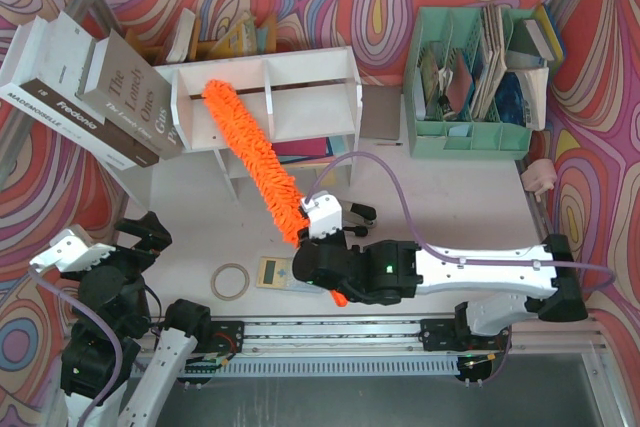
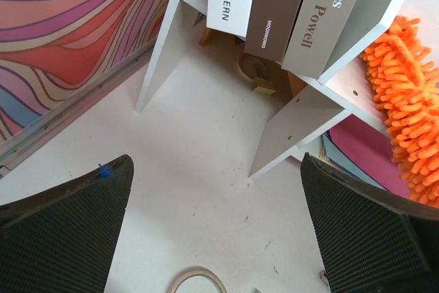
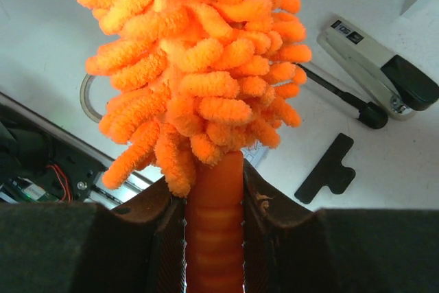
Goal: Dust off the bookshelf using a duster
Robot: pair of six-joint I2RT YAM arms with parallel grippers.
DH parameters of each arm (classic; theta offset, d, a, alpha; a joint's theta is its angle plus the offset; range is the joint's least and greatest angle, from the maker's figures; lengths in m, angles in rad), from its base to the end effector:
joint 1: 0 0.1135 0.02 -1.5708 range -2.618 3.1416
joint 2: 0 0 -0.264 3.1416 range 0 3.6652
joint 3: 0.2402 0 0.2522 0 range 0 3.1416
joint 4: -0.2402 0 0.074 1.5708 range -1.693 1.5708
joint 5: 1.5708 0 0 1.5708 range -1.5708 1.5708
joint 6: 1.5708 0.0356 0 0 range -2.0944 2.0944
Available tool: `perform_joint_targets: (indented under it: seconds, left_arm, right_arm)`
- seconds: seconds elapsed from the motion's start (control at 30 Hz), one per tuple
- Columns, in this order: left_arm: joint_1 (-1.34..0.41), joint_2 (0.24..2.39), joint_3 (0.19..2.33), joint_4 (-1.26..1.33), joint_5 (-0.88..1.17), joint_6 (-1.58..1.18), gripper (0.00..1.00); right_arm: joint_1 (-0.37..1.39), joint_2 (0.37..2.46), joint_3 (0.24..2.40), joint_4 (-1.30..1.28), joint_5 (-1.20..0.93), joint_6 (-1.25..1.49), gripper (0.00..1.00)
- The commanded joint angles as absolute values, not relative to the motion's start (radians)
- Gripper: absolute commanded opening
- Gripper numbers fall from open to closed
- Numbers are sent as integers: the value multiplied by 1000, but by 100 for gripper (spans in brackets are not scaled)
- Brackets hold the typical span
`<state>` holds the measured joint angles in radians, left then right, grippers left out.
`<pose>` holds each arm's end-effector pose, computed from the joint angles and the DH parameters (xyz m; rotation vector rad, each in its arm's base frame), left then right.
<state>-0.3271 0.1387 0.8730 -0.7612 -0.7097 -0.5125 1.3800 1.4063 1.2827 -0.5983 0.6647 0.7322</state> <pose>0.0085 0.0216 0.3560 -0.6764 1.4410 -0.0874 0.0792 0.2941 0.3359 -0.3628 2.1244 0.4758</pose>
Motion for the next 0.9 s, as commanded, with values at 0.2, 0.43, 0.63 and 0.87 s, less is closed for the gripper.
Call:
perform_joint_targets:
  seconds: [0.2,0.43,0.63,0.87]
  left_arm:
    - [-323,125,858,-754,-703,-509,98]
    - [-322,139,861,-754,-701,-508,98]
    - [-322,134,857,-753,-703,-508,99]
    - [-322,140,859,-748,-692,-505,99]
  right_arm:
    - [1370,1203,1341,-765,933,840,0]
    - [1370,1223,1306,-702,871,846,0]
    - [1370,1320,1287,-672,743,912,0]
    - [1382,1396,1295,-595,673,974,0]
